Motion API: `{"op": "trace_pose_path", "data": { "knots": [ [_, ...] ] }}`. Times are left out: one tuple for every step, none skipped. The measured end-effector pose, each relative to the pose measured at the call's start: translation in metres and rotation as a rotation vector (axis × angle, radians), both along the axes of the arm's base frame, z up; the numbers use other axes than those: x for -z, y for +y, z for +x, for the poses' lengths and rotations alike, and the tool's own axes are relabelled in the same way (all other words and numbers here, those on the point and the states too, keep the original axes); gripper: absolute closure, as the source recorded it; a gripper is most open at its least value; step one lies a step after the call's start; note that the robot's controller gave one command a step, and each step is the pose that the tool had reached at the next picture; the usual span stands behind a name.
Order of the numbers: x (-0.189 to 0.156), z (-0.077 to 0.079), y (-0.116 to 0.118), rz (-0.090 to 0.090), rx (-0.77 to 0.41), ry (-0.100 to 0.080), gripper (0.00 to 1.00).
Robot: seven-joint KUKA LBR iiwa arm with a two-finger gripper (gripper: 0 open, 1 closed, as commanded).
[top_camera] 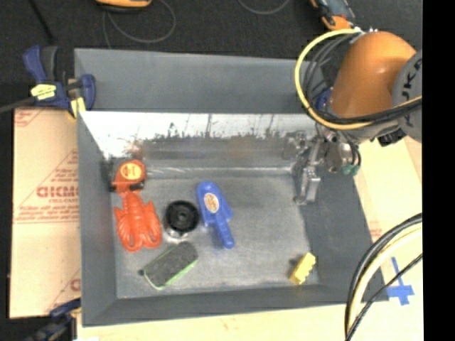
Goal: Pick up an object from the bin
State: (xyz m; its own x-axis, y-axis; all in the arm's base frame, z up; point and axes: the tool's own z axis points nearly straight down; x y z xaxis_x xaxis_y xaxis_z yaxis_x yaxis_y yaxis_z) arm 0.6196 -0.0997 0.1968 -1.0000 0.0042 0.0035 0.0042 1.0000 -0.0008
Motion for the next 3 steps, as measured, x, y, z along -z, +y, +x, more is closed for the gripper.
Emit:
{"op": "trace_pose_path", "data": {
  "knots": [
    [-0.005,0.002,0.0,-0.001,-0.002,-0.008,0.0],
    [0.073,0.019,0.039,-0.002,-0.036,-0.013,0.0],
    [0.073,0.018,0.062,0.0,-0.154,-0.004,0.0]
  ]
}}
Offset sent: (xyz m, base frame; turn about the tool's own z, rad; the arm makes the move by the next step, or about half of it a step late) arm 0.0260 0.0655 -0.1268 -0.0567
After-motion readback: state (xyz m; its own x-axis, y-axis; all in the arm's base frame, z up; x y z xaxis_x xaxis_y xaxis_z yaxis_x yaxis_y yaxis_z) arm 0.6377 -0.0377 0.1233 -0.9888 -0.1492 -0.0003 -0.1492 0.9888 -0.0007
